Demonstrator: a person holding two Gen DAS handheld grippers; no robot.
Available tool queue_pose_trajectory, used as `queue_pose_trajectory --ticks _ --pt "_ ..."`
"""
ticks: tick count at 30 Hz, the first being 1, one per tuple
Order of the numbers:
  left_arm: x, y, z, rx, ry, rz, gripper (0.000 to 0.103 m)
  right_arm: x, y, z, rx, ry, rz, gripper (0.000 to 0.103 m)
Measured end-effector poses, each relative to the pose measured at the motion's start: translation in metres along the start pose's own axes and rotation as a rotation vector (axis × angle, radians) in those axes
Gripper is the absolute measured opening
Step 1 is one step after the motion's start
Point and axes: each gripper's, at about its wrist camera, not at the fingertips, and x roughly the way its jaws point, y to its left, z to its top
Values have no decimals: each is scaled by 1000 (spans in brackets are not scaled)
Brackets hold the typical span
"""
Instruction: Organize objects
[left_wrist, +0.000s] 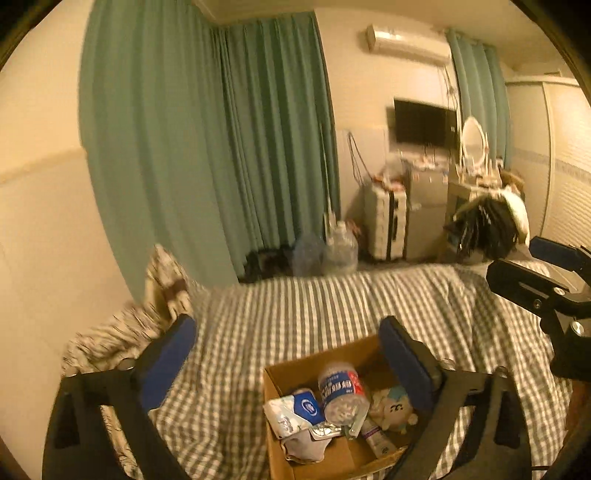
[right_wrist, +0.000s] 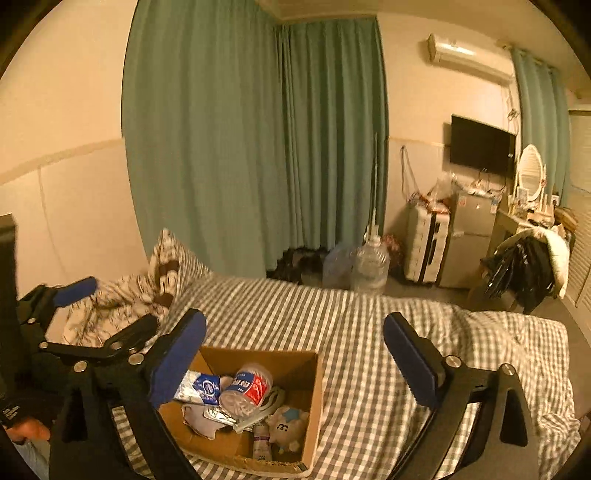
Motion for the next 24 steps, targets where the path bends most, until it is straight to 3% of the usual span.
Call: queue_pose_trajectory --ticks 10,16,24 --pt "-82 -6 1 -64 -157 51 103 -91 -16 3 -31 -140 -66 103" --pt "-112 -13 -21 -135 -190 59 103 -129 -19 -15 -71 -203 -137 103" --pt "-120 -35 -59 -133 -180 104 103 -141 -27 -59 -47 -227 -126 103"
